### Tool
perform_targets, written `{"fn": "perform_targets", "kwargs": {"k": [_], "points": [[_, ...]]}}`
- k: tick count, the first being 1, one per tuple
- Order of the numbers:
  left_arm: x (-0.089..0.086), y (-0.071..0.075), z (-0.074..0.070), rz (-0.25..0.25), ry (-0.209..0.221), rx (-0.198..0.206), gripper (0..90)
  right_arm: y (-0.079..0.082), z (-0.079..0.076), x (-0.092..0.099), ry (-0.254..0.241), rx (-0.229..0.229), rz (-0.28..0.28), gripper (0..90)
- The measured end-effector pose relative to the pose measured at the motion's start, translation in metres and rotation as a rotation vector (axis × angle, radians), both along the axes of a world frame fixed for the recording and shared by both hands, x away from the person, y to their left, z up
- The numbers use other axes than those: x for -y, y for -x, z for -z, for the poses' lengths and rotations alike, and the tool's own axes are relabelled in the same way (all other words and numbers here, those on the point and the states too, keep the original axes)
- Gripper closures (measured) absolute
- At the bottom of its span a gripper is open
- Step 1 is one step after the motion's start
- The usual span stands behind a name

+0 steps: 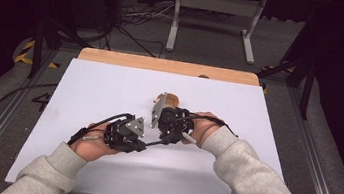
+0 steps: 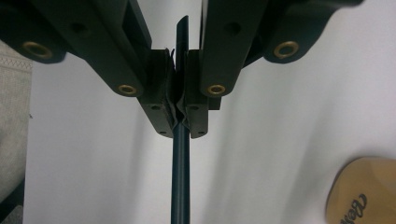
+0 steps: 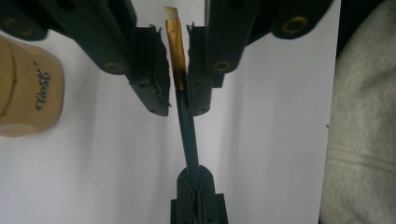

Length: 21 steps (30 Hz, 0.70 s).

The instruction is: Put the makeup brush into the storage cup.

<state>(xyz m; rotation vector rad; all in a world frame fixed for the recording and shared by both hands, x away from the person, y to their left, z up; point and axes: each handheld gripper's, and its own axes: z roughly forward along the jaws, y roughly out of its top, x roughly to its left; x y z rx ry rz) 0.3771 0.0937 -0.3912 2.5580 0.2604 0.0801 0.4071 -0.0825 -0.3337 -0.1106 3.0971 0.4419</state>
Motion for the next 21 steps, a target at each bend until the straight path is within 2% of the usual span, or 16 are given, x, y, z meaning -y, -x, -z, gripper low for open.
{"fn": "perform_targets", "kwargs": {"k": [3, 4, 9, 12, 13, 14, 15, 16, 21], "points": [[-0.002, 0.000, 0.000, -0.007, 0.012, -0.002, 84.3, 0.001, -0.004, 0.007, -0.049, 0.016, 0.017, 70.1], [-0.003, 0.000, 0.000, -0.010, 0.024, 0.002, 84.3, 0.001, -0.006, 0.011, -0.082, 0.032, 0.025, 68.6], [-0.007, 0.002, 0.000, -0.011, 0.063, 0.009, 84.3, 0.004, -0.007, 0.022, -0.170, 0.050, 0.035, 65.6], [-0.010, 0.002, 0.001, -0.011, 0.101, 0.018, 84.3, 0.006, -0.010, 0.031, -0.229, 0.051, 0.057, 63.9], [-0.010, 0.002, 0.001, -0.011, 0.101, 0.018, 84.3, 0.006, -0.010, 0.031, -0.229, 0.051, 0.057, 63.9], [-0.012, 0.003, 0.003, -0.017, 0.119, 0.020, 84.3, 0.007, -0.012, 0.037, -0.271, 0.049, 0.073, 62.6], [-0.012, 0.003, 0.004, -0.019, 0.134, 0.022, 84.3, 0.007, -0.013, 0.040, -0.292, 0.054, 0.073, 62.5], [-0.012, 0.003, 0.004, -0.019, 0.134, 0.022, 84.3, 0.007, -0.013, 0.040, -0.292, 0.054, 0.073, 62.5], [-0.016, 0.005, 0.010, -0.040, 0.198, 0.026, 84.3, 0.009, -0.017, 0.054, -0.387, 0.071, 0.100, 61.0]]}}
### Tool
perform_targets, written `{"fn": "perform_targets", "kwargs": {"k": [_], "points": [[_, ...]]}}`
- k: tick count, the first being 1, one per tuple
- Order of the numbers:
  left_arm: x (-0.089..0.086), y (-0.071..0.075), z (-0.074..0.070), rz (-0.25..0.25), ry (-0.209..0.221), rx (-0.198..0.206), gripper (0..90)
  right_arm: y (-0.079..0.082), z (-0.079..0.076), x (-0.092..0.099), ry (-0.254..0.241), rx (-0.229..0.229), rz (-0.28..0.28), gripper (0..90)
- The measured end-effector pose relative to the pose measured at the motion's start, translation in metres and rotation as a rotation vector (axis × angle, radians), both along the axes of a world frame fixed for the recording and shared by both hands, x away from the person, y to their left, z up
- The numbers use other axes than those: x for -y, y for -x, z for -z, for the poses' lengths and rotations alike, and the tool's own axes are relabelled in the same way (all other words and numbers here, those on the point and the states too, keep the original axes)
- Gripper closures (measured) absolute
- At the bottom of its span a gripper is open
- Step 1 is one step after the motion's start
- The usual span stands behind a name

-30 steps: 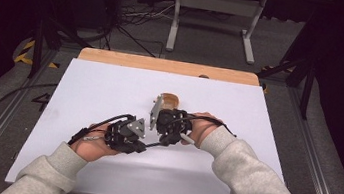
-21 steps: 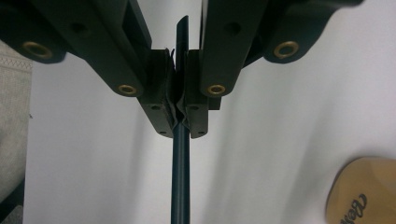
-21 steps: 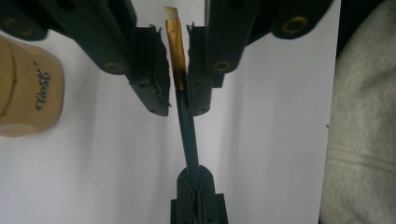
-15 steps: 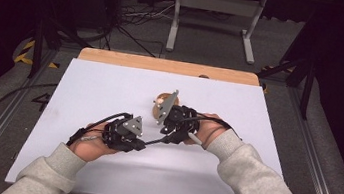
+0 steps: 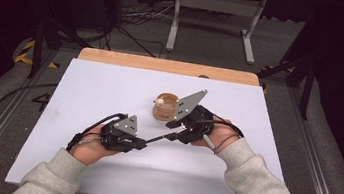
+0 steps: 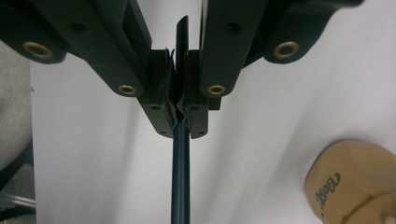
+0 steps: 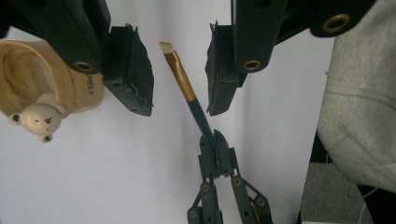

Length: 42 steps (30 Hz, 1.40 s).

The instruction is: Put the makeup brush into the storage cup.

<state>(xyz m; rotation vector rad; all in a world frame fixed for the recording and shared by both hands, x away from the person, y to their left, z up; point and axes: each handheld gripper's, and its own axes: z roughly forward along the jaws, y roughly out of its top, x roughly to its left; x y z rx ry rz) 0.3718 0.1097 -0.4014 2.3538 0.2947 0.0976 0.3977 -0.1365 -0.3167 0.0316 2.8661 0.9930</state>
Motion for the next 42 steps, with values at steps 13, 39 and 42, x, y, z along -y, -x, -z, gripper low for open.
{"fn": "perform_targets", "kwargs": {"k": [13, 39, 42], "points": [[-0.008, 0.004, 0.010, -0.040, 0.188, 0.010, 84.2, 0.012, -0.003, 0.023, -0.181, 0.075, 0.055, 58.9], [-0.011, 0.010, 0.031, -0.009, 0.542, 0.057, 84.2, 0.025, 0.012, 0.046, -0.376, 0.065, 0.125, 53.8], [-0.012, 0.009, 0.033, -0.005, 0.583, 0.045, 84.2, 0.025, 0.014, 0.046, -0.389, 0.058, 0.126, 53.4]]}}
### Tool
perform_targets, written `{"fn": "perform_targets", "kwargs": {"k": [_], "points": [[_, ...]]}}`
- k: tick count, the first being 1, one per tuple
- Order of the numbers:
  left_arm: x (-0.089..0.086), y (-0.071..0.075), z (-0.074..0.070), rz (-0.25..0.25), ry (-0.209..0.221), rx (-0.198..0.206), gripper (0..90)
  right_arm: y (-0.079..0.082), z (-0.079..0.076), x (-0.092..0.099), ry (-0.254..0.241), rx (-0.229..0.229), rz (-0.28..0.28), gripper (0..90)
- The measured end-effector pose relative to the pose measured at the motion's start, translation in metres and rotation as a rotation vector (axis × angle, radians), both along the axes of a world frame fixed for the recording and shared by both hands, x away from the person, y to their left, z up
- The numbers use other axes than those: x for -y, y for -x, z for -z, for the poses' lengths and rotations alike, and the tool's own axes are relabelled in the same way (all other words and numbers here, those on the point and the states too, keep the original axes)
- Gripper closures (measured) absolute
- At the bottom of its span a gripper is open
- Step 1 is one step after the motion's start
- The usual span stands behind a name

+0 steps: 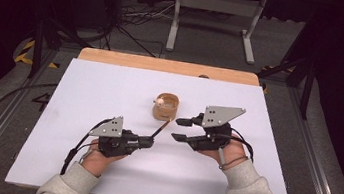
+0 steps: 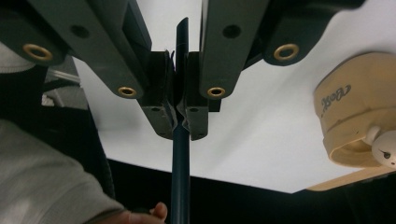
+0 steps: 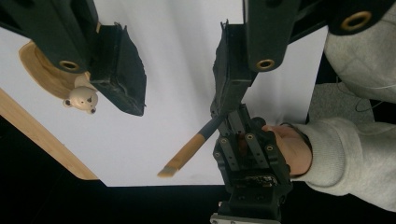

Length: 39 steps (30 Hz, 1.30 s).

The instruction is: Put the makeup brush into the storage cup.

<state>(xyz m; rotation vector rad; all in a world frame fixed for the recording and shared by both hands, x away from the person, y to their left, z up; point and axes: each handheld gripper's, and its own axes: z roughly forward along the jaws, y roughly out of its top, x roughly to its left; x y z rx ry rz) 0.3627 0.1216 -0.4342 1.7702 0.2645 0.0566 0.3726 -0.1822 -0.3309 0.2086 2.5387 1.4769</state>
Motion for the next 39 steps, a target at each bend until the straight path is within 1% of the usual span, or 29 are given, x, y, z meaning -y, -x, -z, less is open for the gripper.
{"fn": "perform_targets", "kwargs": {"k": [3, 4, 6, 8, 10, 12, 13, 17, 21, 25, 29, 33, 39], "points": [[0.000, 0.000, 0.001, 0.007, 0.013, -0.005, 84.2, 0.000, 0.001, -0.001, -0.008, -0.010, 0.001, 53.3], [0.001, 0.000, 0.001, 0.010, 0.029, -0.006, 84.2, 0.000, 0.002, -0.002, -0.020, -0.018, 0.000, 53.3], [0.003, 0.000, 0.001, 0.014, 0.040, 0.000, 84.2, 0.000, 0.004, -0.003, -0.026, -0.021, -0.003, 53.5], [0.004, 0.001, 0.001, 0.014, 0.047, 0.003, 84.2, 0.001, 0.005, -0.004, -0.030, -0.019, -0.006, 53.7], [0.005, 0.001, 0.002, 0.016, 0.054, 0.003, 84.2, 0.002, 0.007, -0.007, -0.049, -0.010, -0.018, 54.0], [0.005, 0.000, 0.003, 0.017, 0.053, 0.005, 84.2, 0.002, 0.008, -0.007, -0.055, -0.008, -0.020, 54.2], [0.006, 0.000, 0.004, 0.018, 0.053, 0.000, 84.2, 0.003, 0.009, -0.008, -0.067, -0.010, -0.021, 55.2], [0.007, 0.000, 0.004, 0.021, 0.051, 0.003, 84.2, 0.003, 0.012, -0.012, -0.094, -0.018, -0.028, 56.5], [0.009, 0.001, 0.005, 0.023, 0.047, 0.003, 84.2, 0.003, 0.014, -0.017, -0.098, -0.020, -0.037, 58.2], [0.009, 0.001, 0.005, 0.024, 0.042, 0.006, 84.1, 0.002, 0.015, -0.021, -0.103, -0.031, -0.046, 61.4], [0.009, 0.001, 0.006, 0.022, 0.037, 0.005, 84.1, 0.002, 0.015, -0.025, -0.109, -0.044, -0.051, 66.3], [0.010, 0.001, 0.006, 0.024, 0.034, 0.016, 84.1, 0.001, 0.015, -0.026, -0.111, -0.052, -0.053, 68.8], [0.010, 0.002, 0.006, 0.028, 0.032, 0.026, 84.1, 0.000, 0.014, -0.025, -0.120, -0.076, -0.048, 77.4]]}}
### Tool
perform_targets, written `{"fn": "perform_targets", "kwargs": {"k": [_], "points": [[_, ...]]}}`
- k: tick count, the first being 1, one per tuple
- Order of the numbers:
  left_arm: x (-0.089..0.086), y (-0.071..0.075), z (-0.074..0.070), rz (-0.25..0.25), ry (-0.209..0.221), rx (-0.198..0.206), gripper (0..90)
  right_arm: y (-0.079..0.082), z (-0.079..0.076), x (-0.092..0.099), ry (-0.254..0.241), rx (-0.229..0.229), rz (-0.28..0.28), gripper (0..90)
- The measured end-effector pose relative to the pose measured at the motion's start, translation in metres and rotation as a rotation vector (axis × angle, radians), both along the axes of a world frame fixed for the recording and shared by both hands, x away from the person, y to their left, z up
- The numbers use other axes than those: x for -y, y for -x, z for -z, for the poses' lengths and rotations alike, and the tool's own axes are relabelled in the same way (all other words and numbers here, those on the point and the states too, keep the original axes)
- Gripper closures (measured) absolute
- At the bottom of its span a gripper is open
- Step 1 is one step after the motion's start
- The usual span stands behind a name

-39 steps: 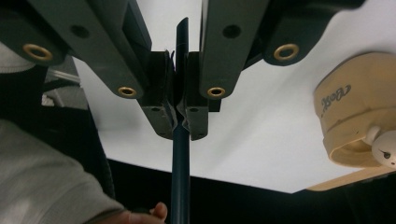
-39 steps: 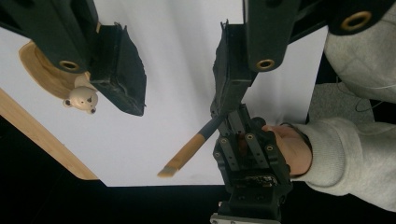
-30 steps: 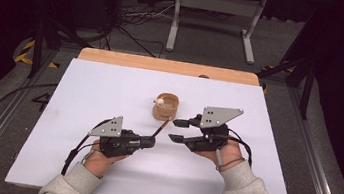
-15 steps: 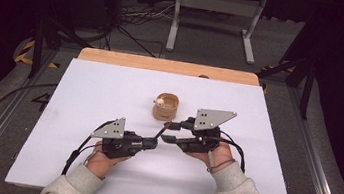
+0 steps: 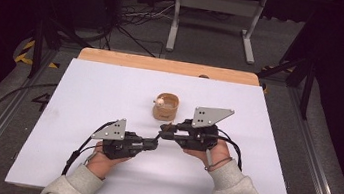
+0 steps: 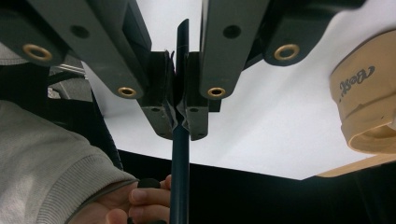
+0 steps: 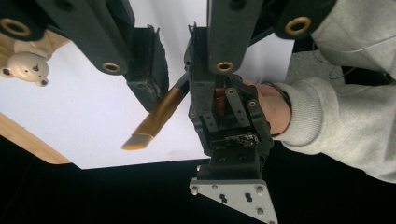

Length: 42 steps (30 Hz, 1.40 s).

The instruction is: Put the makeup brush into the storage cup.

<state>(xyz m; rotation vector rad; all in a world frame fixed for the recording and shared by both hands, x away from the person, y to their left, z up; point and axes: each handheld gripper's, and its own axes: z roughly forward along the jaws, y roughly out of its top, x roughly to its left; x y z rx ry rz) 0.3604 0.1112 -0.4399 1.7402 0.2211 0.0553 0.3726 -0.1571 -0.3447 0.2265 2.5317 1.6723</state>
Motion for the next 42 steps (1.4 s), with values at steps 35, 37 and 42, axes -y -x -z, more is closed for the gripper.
{"fn": "perform_targets", "kwargs": {"k": [35, 37, 42], "points": [[-0.029, -0.002, -0.012, -0.186, -0.038, -0.069, 10.1, -0.007, -0.023, -0.005, 0.026, 0.024, -0.013, 83.5], [-0.033, 0.001, -0.013, -0.201, -0.051, -0.054, 9.3, -0.009, -0.025, -0.005, 0.028, 0.027, -0.008, 83.5], [-0.044, 0.006, -0.015, -0.233, -0.048, -0.058, 7.7, -0.014, -0.032, -0.005, 0.024, 0.037, 0.015, 83.5]]}}
